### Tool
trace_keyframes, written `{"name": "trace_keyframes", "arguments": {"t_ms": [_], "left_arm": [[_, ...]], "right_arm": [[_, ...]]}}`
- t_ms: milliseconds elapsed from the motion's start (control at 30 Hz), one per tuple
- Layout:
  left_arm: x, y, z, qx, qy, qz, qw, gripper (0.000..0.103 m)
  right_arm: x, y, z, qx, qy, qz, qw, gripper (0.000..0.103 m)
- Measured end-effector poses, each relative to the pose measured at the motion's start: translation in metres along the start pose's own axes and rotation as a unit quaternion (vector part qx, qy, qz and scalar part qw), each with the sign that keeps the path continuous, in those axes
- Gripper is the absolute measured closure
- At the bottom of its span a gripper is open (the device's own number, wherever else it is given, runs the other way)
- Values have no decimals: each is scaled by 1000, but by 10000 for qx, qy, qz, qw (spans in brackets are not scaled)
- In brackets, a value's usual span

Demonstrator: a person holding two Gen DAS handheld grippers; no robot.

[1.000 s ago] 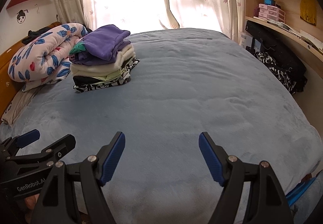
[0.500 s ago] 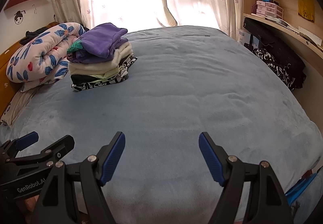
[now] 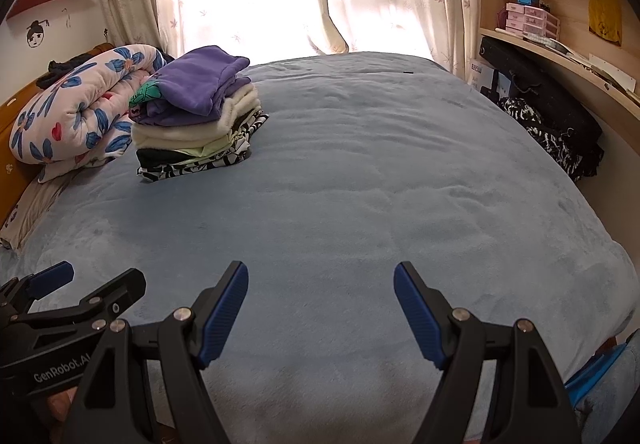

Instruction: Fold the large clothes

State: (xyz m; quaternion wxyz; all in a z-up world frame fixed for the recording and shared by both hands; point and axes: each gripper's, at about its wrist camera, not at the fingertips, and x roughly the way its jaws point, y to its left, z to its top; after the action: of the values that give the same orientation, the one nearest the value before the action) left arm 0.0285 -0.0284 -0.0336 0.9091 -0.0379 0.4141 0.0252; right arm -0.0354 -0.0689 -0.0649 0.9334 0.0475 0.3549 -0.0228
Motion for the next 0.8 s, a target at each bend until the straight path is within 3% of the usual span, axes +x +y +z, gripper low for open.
{"name": "trace_keyframes", "arguments": {"t_ms": [800], "left_arm": [[3,2,-3,-34,95,25,9999,1]], "right_arm": [[3,-2,-1,-2,25,-46,10000,27]]}}
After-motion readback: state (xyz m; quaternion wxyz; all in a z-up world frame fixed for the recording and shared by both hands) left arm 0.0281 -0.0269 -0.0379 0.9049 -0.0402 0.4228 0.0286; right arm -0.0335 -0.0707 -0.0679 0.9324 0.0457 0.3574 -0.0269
